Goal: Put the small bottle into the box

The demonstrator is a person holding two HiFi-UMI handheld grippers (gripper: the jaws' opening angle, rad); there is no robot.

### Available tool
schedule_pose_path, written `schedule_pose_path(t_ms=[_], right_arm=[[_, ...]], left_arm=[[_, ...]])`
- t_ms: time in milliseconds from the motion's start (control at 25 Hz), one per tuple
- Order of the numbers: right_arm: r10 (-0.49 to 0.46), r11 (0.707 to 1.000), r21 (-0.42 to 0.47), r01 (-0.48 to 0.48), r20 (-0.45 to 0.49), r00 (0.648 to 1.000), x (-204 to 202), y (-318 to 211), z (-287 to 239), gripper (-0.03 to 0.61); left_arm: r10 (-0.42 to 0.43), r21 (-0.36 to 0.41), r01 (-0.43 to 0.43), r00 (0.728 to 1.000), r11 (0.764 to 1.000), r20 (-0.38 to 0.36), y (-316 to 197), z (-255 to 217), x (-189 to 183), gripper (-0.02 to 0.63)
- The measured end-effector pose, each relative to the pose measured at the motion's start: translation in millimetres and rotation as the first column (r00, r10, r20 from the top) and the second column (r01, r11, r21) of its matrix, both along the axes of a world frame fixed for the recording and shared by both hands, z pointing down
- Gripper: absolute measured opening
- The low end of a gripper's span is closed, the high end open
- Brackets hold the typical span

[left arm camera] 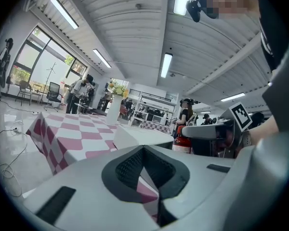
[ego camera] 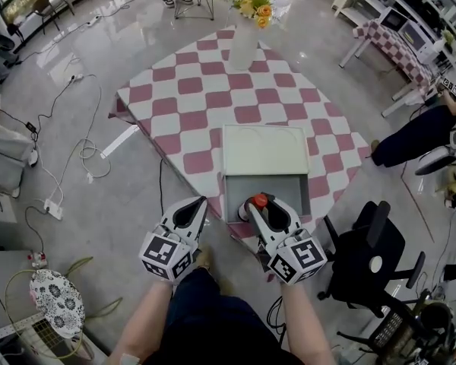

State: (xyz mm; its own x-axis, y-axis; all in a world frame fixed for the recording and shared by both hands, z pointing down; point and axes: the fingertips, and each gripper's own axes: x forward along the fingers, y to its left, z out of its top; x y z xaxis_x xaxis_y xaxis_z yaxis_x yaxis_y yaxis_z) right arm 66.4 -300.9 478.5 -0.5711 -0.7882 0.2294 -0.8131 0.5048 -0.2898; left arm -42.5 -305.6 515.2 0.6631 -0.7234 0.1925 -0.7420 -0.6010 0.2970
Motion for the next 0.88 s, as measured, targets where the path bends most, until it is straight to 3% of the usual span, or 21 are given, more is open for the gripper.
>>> schedule_pose_path(t_ms=[320,880], right_arm=[[-0.064,0.998,-0.033,0.059,-0.161,0.985,-17.5,-10.5,25.6,0.149],[-0.174,0.985,-0.059,0.163,-0.313,0.934,-37.8,-11.4,41.1,0.150]], left_arm=[[0.021,-0.033,-0.021,1.000,0.999,-0.014,-9.8,16.8,3.8,0.005],[0.012,-0.052,-0.013,1.000,0.999,-0.020,-15.0,28.8,1.3,0.005]])
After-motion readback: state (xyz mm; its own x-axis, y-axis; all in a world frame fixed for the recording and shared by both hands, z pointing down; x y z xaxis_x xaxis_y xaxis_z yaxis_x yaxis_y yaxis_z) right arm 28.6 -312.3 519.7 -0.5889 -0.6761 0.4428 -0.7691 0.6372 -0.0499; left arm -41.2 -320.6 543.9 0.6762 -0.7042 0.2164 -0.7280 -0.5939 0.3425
